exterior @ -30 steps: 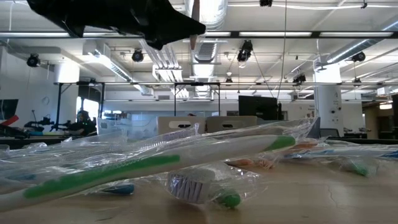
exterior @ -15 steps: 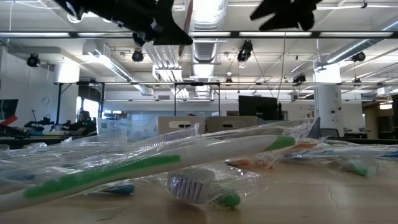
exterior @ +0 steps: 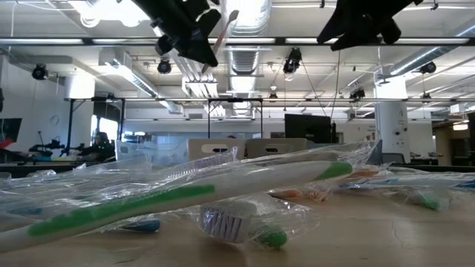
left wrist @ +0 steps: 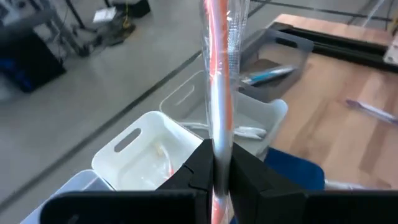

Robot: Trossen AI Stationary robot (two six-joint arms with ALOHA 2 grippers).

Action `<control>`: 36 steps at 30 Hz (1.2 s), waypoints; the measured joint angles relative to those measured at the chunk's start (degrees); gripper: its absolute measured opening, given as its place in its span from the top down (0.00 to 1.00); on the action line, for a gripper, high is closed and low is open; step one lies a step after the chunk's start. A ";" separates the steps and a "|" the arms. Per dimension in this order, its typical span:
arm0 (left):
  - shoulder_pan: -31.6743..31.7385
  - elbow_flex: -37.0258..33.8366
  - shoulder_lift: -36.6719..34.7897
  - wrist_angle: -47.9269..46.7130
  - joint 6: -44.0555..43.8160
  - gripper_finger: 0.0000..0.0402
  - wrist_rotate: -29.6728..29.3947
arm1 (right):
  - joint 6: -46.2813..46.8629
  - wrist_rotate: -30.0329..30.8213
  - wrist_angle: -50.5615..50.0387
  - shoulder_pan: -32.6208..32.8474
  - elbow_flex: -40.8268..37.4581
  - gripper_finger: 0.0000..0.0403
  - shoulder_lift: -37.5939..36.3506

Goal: Pick & Place Toothbrushes
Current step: Put the orange toothbrush into the white bin

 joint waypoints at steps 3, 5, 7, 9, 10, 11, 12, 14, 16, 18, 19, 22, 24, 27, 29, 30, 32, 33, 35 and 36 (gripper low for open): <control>4.18 2.13 0.12 -2.91 -1.53 0.92 5.96 | 0.00 -0.02 -0.09 0.00 -0.02 0.43 0.23; 6.95 3.24 0.12 -4.46 -2.81 0.92 9.51 | 0.51 -0.03 -0.83 0.00 -0.02 0.43 0.17; 9.53 4.02 0.12 -6.21 -4.06 0.92 11.94 | 2.62 -0.04 -2.59 -0.14 -0.02 0.43 0.00; 11.93 4.70 0.14 -8.17 -4.98 0.92 13.13 | 4.71 -0.02 -5.10 -0.51 -0.02 0.41 -0.32; 12.95 5.01 0.30 -8.79 -5.30 0.92 13.52 | 6.04 0.00 -6.46 -0.86 -0.02 0.41 -0.50; 13.92 5.38 0.44 -9.46 -5.80 0.92 13.96 | 7.47 0.02 -8.00 -1.29 -0.02 0.40 -0.82; 14.84 5.74 0.66 -10.36 -6.25 0.92 14.18 | 9.01 0.01 -9.84 -1.71 -0.03 0.40 -1.20; 16.23 6.14 1.49 -11.23 -6.58 0.92 15.59 | 11.73 0.03 -12.82 -2.96 -0.04 0.39 -2.09; 17.25 6.64 2.77 -11.27 -6.68 0.92 17.41 | 13.55 0.04 -15.64 -4.22 -0.04 0.38 -3.26; 17.79 7.27 4.34 -11.30 -6.79 0.92 18.83 | 14.48 0.02 -17.48 -5.40 -0.04 0.37 -4.43; 17.95 7.71 5.26 -11.35 -6.79 0.92 18.88 | 14.53 0.00 -18.26 -5.87 -0.04 0.36 -4.94; 18.47 9.69 8.66 -12.71 -6.79 0.92 18.92 | 13.34 -0.04 -18.90 -6.86 -0.04 0.35 -6.47; 18.91 11.81 11.26 -14.54 -6.77 0.92 18.92 | 12.09 -0.12 -18.88 -7.27 -0.04 0.35 -7.40; 19.53 15.90 15.37 -18.34 -6.87 0.92 18.92 | 10.00 -0.17 -18.90 -7.58 -0.04 0.33 -9.21; 19.90 18.83 18.04 -20.75 -7.28 0.92 18.92 | 8.85 -0.17 -18.98 -7.56 -0.04 0.33 -10.67; 20.10 20.28 19.23 -21.87 -7.51 0.92 18.91 | 8.56 -0.18 -19.07 -7.52 -0.04 0.32 -11.20; 20.32 23.24 21.62 -24.45 -8.13 0.92 18.89 | 8.76 -0.20 -19.82 -7.52 -0.04 0.32 -12.12; 20.43 24.63 22.68 -25.89 -8.63 0.92 18.89 | 9.29 -0.22 -20.11 -7.52 -0.13 0.31 -12.39; 20.52 26.94 24.75 -29.31 -9.60 0.92 18.90 | 10.56 -0.18 -20.98 -7.52 -0.44 0.31 -12.46; 20.52 27.88 25.68 -30.85 -9.97 0.92 18.88 | 11.02 -0.22 -21.45 -7.52 -0.70 0.30 -12.40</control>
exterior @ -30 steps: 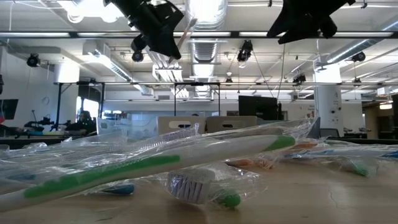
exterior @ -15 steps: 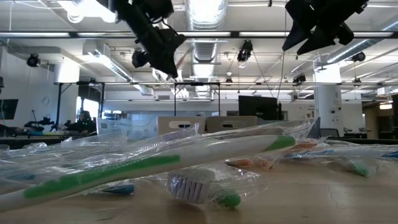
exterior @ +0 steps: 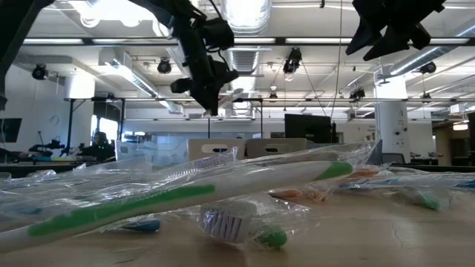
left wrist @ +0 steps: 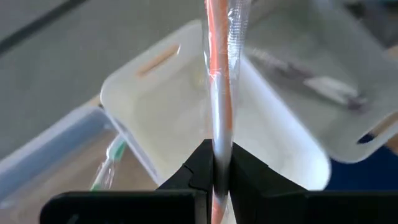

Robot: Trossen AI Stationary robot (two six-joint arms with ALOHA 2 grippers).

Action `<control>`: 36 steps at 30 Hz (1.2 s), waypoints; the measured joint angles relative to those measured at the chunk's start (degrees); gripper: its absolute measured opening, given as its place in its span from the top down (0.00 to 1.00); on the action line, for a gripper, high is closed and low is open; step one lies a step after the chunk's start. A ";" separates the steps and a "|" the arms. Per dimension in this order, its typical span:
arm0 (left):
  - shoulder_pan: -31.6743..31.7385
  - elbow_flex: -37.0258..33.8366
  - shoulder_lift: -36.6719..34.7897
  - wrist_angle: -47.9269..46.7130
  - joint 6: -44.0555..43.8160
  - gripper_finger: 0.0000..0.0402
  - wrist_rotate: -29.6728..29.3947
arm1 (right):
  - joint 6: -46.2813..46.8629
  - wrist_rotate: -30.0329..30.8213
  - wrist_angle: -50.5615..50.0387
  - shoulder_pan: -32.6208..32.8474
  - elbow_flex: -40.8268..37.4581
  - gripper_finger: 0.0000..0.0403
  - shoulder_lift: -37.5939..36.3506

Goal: Pick & Place Toothbrushes
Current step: Put the orange toothbrush into the white bin

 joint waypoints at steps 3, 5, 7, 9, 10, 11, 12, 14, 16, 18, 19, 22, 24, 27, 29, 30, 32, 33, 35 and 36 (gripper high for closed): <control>-0.02 0.94 1.69 -3.46 -1.90 0.92 0.05 | 0.39 -0.01 -0.49 -0.04 -0.52 0.29 0.16; 0.02 0.74 2.23 -4.05 -2.68 0.92 0.76 | 0.63 0.00 -0.49 -0.04 -0.56 0.29 0.06; 0.10 0.34 2.64 -4.32 -3.53 0.92 1.72 | 0.84 0.02 -0.47 -0.04 -0.60 0.28 -0.01; 0.13 0.15 3.14 -4.43 -3.74 0.92 2.76 | 0.92 0.02 -0.46 -0.04 -0.60 0.27 0.00; 0.12 0.15 3.43 -4.36 -3.74 0.92 2.83 | 0.96 0.02 -0.44 -0.04 -0.60 0.27 0.02; 0.11 0.15 3.60 -4.38 -3.76 0.92 2.96 | 0.98 0.02 -0.44 -0.04 -0.60 0.27 0.02; 0.11 0.15 3.74 -4.40 -3.98 0.92 3.07 | 0.98 0.02 -0.42 -0.04 -0.60 0.26 0.06; 0.17 0.15 4.24 -4.30 -4.89 0.92 3.16 | 0.98 0.02 -0.40 -0.04 -0.60 0.26 0.06; 0.67 0.12 4.70 -4.35 -5.29 0.92 4.10 | 0.98 0.02 -0.33 -0.04 -0.60 0.27 0.06; 1.23 0.08 5.24 -4.35 -6.24 0.92 4.71 | 0.98 0.02 -0.29 -0.04 -0.61 0.28 0.06; 1.60 0.08 5.46 -4.33 -6.57 0.92 5.36 | 0.98 0.02 -0.29 -0.04 -0.63 0.29 0.06; 2.12 0.08 6.09 -4.32 -6.78 0.92 7.07 | 0.98 0.02 -0.29 -0.04 -0.65 0.31 0.06; 1.99 0.08 6.51 -4.35 -6.79 0.92 7.43 | 0.96 0.02 -0.30 -0.04 -0.68 0.33 0.06; 1.90 0.08 7.49 -4.35 -6.72 0.92 7.53 | 0.96 0.04 -0.30 -0.04 -0.71 0.35 0.06; 1.97 0.08 8.30 -4.36 -6.66 0.92 7.58 | 0.93 0.04 -0.31 -0.04 -0.71 0.36 0.06; 1.99 0.08 8.69 -4.38 -6.65 0.92 7.69 | 0.89 0.04 -0.31 -0.04 -0.71 0.36 0.06; 2.01 0.06 9.32 -4.40 -6.66 0.92 7.82 | 0.78 0.04 -0.33 -0.04 -0.71 0.37 0.07; 1.98 0.06 9.55 -4.39 -6.66 0.92 7.93 | 0.76 0.04 -0.33 -0.04 -0.71 0.38 0.06; 1.96 0.06 10.00 -4.38 -6.63 0.92 8.22 | 0.76 0.04 -0.36 -0.04 -0.71 0.38 0.06; 1.95 0.06 10.18 -4.43 -6.61 0.92 8.66 | 0.76 0.04 -0.38 -0.04 -0.71 0.39 0.06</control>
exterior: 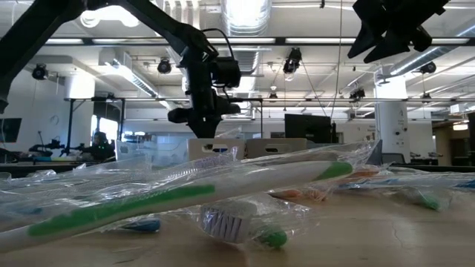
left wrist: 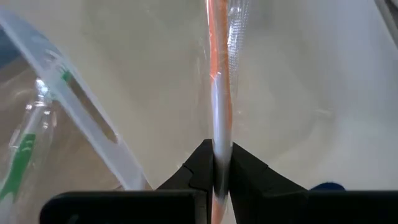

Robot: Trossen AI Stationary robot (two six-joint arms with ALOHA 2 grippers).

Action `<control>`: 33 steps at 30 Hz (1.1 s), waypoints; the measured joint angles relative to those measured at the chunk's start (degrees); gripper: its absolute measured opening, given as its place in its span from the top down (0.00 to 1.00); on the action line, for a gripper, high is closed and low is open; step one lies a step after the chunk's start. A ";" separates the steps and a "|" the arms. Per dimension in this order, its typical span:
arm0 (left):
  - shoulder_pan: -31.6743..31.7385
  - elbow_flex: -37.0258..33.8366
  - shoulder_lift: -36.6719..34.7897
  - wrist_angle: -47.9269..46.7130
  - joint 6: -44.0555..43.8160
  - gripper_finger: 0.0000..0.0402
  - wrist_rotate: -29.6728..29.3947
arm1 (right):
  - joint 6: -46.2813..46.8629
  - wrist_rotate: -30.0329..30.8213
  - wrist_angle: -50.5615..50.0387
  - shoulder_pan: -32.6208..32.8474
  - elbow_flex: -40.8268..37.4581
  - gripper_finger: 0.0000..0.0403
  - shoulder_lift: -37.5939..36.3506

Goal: Pick & Place Toothbrushes
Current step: Put the orange toothbrush into the white bin

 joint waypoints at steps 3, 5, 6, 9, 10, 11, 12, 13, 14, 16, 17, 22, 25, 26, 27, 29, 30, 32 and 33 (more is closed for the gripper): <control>0.00 0.00 0.46 -0.04 0.24 0.92 0.25 | 0.00 0.00 -0.02 0.00 0.00 0.39 0.00; 0.02 0.00 0.73 -0.06 0.42 0.92 0.25 | -0.02 0.00 -0.02 0.00 0.00 0.37 0.00; 0.02 0.00 0.90 -0.14 0.44 0.92 0.24 | -0.01 0.00 -0.04 0.00 -0.01 0.37 0.00; 0.02 0.00 1.41 -0.25 0.53 0.92 0.30 | 0.00 0.02 -0.02 0.00 -0.09 0.34 0.02; 0.02 0.00 1.59 -0.32 0.72 0.92 0.33 | 0.00 0.02 -0.07 0.00 -0.14 0.34 0.00; 0.02 0.00 1.73 -0.41 1.10 0.92 0.34 | 0.00 0.02 -0.04 0.00 -0.19 0.33 0.00; 0.02 0.00 1.89 -0.50 1.50 0.92 0.34 | 0.00 0.02 -0.05 0.00 -0.24 0.32 0.02; 0.02 0.00 2.12 -0.60 1.64 0.92 0.34 | -0.02 0.02 -0.04 0.00 -0.30 0.32 0.02; 0.02 0.00 2.34 -0.61 1.73 0.92 0.36 | 0.00 0.04 -0.04 0.00 -0.33 0.31 0.00; 0.02 0.00 2.79 -0.67 1.75 0.92 0.38 | 0.00 0.04 -0.04 -0.02 -0.37 0.30 0.01; 0.02 0.00 3.00 -0.83 1.75 0.92 0.43 | 0.00 0.04 -0.04 -0.04 -0.37 0.29 0.00; 0.02 -0.37 3.10 -0.88 1.81 0.92 0.55 | 0.02 0.05 -0.04 -0.04 -0.37 0.27 0.00; 0.02 -0.77 3.13 -0.87 1.97 0.92 0.58 | 0.02 0.07 -0.04 -0.04 -0.37 0.27 0.02; 0.02 -0.89 3.13 -0.85 2.16 0.92 0.58 | 0.02 0.08 -0.04 -0.04 -0.41 0.27 0.02; 0.02 -1.05 3.13 -0.77 2.52 0.92 0.56 | 0.02 0.10 -0.04 -0.04 -0.43 0.27 0.02; 0.02 -1.67 3.13 0.12 3.02 0.92 0.58 | 0.02 0.11 -0.04 -0.04 -0.44 0.28 0.02; 0.02 -1.88 3.13 0.40 3.19 0.92 0.58 | 0.02 0.12 -0.04 -0.04 -0.44 0.29 0.01; 0.02 -1.92 3.13 0.54 3.79 0.92 0.58 | 0.02 0.15 -0.04 -0.04 -0.44 0.31 0.02; 0.02 -1.92 3.13 0.67 4.32 0.91 0.58 | 0.02 0.15 -0.04 -0.04 -0.44 0.31 0.01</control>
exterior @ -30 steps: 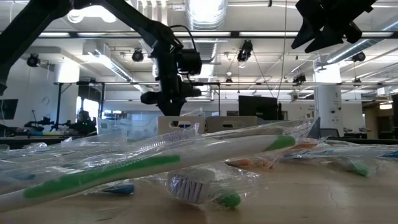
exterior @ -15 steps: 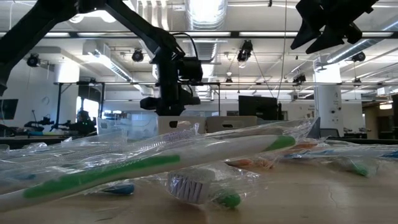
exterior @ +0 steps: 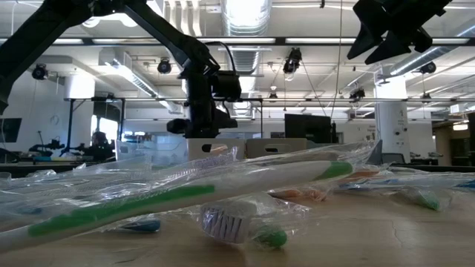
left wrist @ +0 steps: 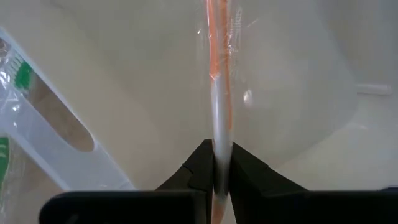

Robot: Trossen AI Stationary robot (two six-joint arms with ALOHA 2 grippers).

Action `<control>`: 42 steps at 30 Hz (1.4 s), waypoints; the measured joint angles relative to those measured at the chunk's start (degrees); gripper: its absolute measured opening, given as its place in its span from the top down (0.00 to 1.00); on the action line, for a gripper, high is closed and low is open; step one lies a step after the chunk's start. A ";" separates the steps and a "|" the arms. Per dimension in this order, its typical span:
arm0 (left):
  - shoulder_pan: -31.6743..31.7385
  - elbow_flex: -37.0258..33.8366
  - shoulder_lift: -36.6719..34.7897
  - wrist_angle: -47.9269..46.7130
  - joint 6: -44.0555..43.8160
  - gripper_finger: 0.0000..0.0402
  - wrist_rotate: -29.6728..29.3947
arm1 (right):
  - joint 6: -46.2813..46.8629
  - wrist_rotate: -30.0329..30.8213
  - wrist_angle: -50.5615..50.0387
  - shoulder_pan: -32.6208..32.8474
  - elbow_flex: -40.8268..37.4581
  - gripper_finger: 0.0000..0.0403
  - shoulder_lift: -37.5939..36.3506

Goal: Pick & Place Toothbrushes
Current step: Put the orange toothbrush into the white bin, then put the green toothbrush into the transparent bin

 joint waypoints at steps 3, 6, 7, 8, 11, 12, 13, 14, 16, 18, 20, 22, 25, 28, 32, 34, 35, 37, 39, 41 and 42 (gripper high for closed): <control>0.00 0.00 0.00 0.38 0.42 0.89 0.00 | -0.02 0.00 0.00 0.00 0.00 0.34 0.00; 0.00 0.00 0.00 0.36 0.77 0.85 0.00 | -0.02 0.00 0.00 0.00 0.00 0.36 0.00; 0.00 0.00 0.00 0.35 0.97 0.84 0.00 | -0.02 0.00 0.00 0.00 0.00 0.36 0.01; 0.00 0.00 0.00 0.34 1.09 0.83 0.00 | -0.02 0.00 0.00 0.00 0.00 0.37 0.01; 0.00 0.00 0.00 0.34 1.12 0.80 0.00 | -0.02 0.00 0.00 0.00 0.00 0.38 0.00; 0.00 0.00 0.00 0.34 1.14 0.78 0.00 | -0.02 -0.02 -0.02 0.00 0.00 0.38 0.01; 0.00 0.00 0.00 0.32 1.22 0.77 0.00 | -0.02 -0.02 -0.02 0.00 0.00 0.38 0.01; 0.00 0.00 0.00 0.32 1.30 0.76 0.00 | -0.02 -0.02 -0.02 0.00 0.00 0.38 0.00; 0.00 0.00 -0.13 0.32 1.36 0.74 0.00 | -0.02 -0.02 -0.02 0.00 0.00 0.38 0.00; 0.00 0.11 -0.17 0.20 1.39 0.72 0.00 | -0.02 -0.02 -0.02 0.00 0.00 0.36 0.01; 0.00 0.46 -0.17 0.14 1.41 0.69 -0.02 | -0.02 -0.04 -0.03 0.00 0.00 0.35 0.00; 0.00 0.90 -0.19 0.17 1.45 0.66 0.00 | -0.02 -0.04 -0.04 0.00 0.00 0.33 0.01; -0.01 1.79 -0.20 -0.74 1.65 0.62 0.00 | -0.02 -0.07 -0.04 0.00 0.00 0.31 0.01; 0.00 2.84 -0.40 -2.43 2.20 0.59 0.32 | -0.02 -0.09 -0.04 0.00 0.00 0.30 0.01; -0.02 4.51 -0.61 -4.71 3.09 0.58 0.63 | -0.02 -0.09 -0.04 0.00 0.00 0.28 0.01; -0.02 5.80 -0.61 -6.10 3.13 0.58 0.64 | -0.02 -0.09 -0.04 0.00 0.00 0.27 -0.01; -0.02 6.36 -0.65 -6.54 3.13 0.58 0.63 | -0.02 -0.09 -0.04 0.00 0.00 0.27 0.01; -0.01 7.70 -0.69 -7.78 3.17 0.58 0.63 | -0.03 -0.09 -0.04 0.00 0.00 0.26 0.01; -0.05 9.00 -0.72 -9.30 3.66 0.58 0.62 | -0.02 -0.09 -0.03 0.00 -0.05 0.26 0.01; -0.17 10.22 -0.72 -11.02 4.10 0.58 0.59 | -0.02 -0.09 -0.14 0.00 -0.13 0.26 0.00; -0.27 10.81 -0.73 -12.17 4.26 0.58 0.59 | -0.02 -0.09 -0.13 -0.01 -0.14 0.26 0.00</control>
